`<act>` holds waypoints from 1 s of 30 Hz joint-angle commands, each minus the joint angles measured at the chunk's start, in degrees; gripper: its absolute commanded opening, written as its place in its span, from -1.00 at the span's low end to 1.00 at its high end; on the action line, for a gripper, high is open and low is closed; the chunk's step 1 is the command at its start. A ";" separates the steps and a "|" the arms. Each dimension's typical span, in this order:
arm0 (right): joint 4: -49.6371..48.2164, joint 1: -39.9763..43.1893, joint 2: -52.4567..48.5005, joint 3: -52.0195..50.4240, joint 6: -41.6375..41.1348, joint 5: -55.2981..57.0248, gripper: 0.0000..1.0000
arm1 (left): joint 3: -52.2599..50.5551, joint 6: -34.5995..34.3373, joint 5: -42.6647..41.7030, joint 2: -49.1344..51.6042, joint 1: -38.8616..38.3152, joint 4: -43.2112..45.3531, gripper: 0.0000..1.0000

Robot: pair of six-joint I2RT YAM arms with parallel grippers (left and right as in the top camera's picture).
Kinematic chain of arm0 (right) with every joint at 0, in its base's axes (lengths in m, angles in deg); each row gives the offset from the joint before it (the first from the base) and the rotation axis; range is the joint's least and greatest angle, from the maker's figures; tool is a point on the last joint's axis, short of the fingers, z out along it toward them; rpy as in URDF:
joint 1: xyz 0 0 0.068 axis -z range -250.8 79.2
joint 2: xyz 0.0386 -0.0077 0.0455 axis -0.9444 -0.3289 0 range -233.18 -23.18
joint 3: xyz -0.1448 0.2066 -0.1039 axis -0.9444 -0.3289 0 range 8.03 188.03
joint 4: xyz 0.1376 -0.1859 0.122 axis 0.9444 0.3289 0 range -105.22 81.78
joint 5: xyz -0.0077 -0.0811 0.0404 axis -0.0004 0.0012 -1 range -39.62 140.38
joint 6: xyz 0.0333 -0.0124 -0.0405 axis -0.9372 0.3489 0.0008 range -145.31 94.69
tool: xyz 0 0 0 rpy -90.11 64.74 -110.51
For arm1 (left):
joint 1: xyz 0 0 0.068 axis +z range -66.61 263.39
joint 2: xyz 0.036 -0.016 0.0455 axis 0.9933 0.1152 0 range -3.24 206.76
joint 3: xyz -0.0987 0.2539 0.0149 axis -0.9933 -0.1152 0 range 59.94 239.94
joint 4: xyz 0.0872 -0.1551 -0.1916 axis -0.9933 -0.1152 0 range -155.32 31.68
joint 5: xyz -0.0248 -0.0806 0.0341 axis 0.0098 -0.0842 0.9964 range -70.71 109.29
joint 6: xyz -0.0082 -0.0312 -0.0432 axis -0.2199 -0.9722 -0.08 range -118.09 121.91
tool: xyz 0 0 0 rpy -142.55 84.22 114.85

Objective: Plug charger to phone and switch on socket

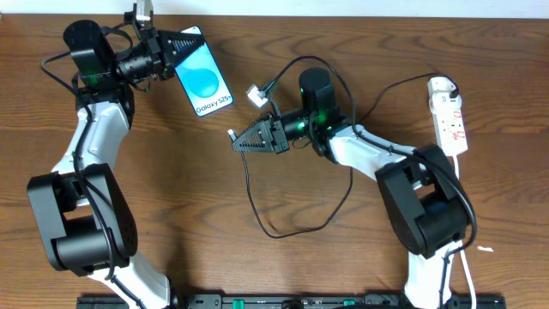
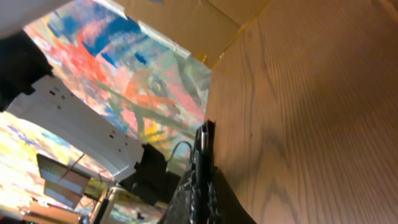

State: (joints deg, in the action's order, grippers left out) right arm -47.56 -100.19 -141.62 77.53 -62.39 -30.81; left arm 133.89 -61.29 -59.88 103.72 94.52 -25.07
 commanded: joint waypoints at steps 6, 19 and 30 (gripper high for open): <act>-17.49 0.09 0.17 -0.13 -16.48 0.28 -0.98 | 0.15 -0.98 -0.96 0.22 0.04 0.48 -0.85; -22.43 -1.64 0.17 -0.13 -25.11 4.55 -0.98 | 0.15 -1.18 -0.98 0.22 -0.22 0.48 -0.85; -25.35 -1.68 0.20 -0.13 -26.75 4.87 -0.98 | 0.15 -1.22 -1.18 0.22 -0.98 0.48 -0.85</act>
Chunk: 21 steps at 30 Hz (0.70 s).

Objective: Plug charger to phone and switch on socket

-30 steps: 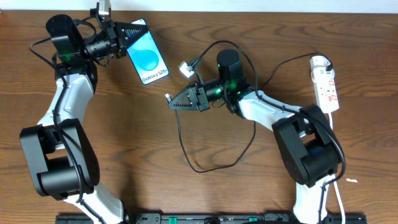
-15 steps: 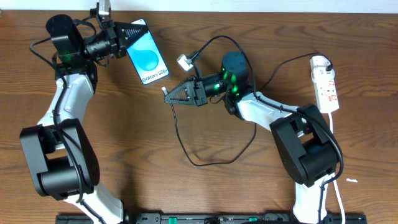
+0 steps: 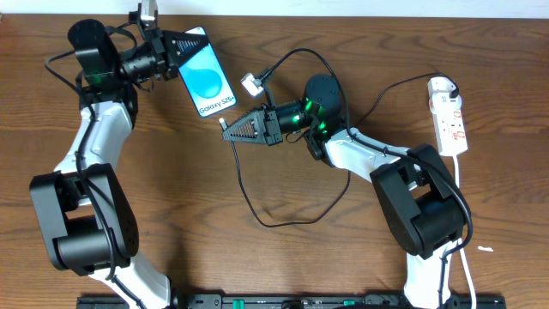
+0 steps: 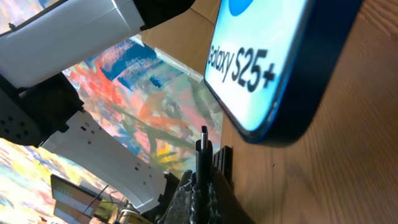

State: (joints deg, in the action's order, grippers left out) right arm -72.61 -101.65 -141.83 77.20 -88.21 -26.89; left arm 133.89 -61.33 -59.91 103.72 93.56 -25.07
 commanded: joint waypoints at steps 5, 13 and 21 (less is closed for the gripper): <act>-0.33 -0.22 0.39 0.20 -0.94 1.31 -0.98 | 0.15 -1.60 -1.42 0.22 -0.02 0.46 -0.85; -0.31 0.22 0.39 0.20 -0.94 1.88 -0.99 | 0.15 -1.60 -2.71 0.22 -0.02 0.46 -0.85; -0.74 0.22 0.39 0.20 -0.96 1.92 -0.98 | 0.15 -1.55 -2.89 0.22 -0.02 0.48 -0.85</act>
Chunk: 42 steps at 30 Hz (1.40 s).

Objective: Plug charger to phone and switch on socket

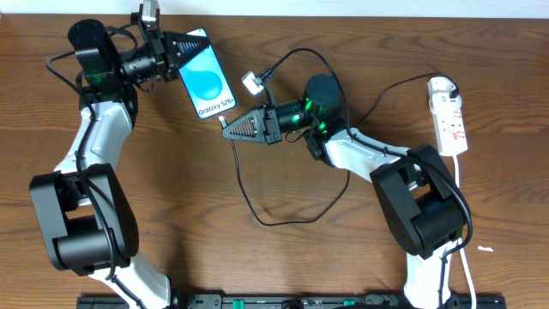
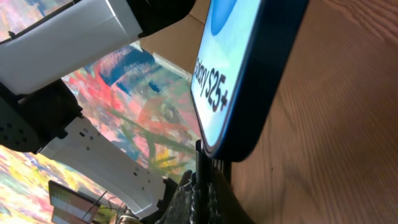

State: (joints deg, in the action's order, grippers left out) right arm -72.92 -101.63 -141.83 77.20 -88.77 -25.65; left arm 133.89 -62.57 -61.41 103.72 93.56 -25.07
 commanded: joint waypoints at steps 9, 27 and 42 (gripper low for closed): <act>-0.44 0.20 0.42 0.20 -0.44 0.70 -0.98 | 0.15 -0.26 -1.36 0.22 -0.02 0.48 -0.85; -3.15 0.20 0.39 0.20 -2.54 0.66 -0.98 | 0.15 0.11 -0.94 0.22 -1.64 0.48 -0.85; -3.15 0.20 0.42 0.20 -2.54 0.63 -0.98 | 0.15 -0.98 -1.01 0.22 -0.50 0.46 -0.85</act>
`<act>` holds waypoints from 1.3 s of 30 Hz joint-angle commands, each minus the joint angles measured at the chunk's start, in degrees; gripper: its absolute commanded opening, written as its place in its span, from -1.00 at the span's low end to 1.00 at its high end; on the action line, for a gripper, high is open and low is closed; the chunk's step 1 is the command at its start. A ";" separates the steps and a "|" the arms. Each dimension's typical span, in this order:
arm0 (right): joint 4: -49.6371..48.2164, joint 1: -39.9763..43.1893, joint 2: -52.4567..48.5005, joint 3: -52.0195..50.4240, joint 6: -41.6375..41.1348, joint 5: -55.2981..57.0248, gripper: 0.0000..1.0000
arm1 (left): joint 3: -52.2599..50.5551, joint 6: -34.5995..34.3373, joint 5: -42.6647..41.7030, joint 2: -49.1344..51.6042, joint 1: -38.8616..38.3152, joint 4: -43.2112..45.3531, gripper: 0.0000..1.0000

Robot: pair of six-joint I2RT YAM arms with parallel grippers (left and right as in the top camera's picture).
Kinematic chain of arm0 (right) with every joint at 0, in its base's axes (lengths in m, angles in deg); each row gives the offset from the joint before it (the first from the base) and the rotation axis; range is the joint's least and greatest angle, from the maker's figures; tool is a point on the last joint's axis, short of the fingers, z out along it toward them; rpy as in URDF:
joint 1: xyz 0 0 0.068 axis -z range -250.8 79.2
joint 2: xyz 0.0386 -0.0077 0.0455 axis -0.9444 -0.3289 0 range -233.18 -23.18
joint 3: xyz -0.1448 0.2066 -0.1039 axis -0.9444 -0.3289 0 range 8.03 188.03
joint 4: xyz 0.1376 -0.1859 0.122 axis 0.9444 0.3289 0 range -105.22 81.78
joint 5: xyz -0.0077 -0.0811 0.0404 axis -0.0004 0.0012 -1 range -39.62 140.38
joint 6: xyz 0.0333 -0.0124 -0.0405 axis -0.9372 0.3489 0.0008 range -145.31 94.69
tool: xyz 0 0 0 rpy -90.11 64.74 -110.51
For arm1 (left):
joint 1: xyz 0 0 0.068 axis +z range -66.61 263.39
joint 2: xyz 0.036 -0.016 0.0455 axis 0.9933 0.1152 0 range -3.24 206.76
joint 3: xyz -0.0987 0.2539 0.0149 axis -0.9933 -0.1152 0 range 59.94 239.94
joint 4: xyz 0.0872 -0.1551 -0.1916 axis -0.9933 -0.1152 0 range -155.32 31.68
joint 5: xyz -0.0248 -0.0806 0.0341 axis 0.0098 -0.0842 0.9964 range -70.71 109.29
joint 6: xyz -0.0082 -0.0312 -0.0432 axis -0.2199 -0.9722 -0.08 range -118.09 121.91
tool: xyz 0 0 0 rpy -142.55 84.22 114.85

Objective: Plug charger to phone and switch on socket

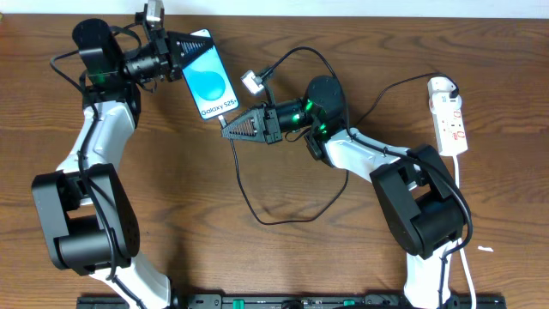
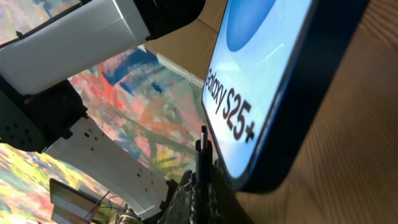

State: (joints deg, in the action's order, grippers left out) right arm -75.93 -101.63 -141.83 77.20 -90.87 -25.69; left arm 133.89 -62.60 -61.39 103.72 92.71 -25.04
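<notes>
The phone point(image 1: 208, 83), blue-edged with a lit "Galaxy S25+" screen, lies tilted near the table's back left; in the right wrist view the phone point(image 2: 273, 93) fills the upper right. My left gripper point(image 1: 182, 47) is shut on its top end. My right gripper point(image 1: 225, 133) is shut on the black charger plug point(image 2: 203, 152), whose metal tip stands just beside the phone's lower edge. The black cable point(image 1: 249, 184) loops across the table to a white adapter point(image 1: 250, 83). The white socket strip point(image 1: 450, 116) lies at the far right.
The cable's loop point(image 1: 292, 219) lies on the wood below the right arm. A white lead point(image 1: 463, 249) runs from the socket strip down the right edge. Both arm bases stand at the table's front.
The phone has turned slightly, its lower end now a little further right and its screen facing the right wrist camera more. The plug tip sits beside the phone's edge rather than under it.
My right gripper, shut on the plug, stood well right of the phone over bare wood. It was then close to the phone's lower end, then with the tip at the phone's bottom edge. The left gripper has held the phone's top throughout.
</notes>
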 commanded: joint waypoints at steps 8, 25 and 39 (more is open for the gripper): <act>0.11 0.20 0.42 0.20 -0.44 0.70 -0.98 | 0.15 -1.40 -1.16 0.22 0.37 0.44 -0.85; 0.09 0.66 0.42 0.20 -1.73 0.74 -0.98 | 0.15 -2.23 -1.66 0.22 0.37 0.46 -0.85; 0.07 0.94 0.42 0.20 -2.19 0.74 -0.98 | 0.15 -1.33 -2.08 0.22 0.37 0.46 -0.85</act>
State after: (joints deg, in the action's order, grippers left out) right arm -75.76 -101.23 -141.83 77.20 -92.53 -25.67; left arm 133.89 -64.06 -61.61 103.72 92.75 -25.04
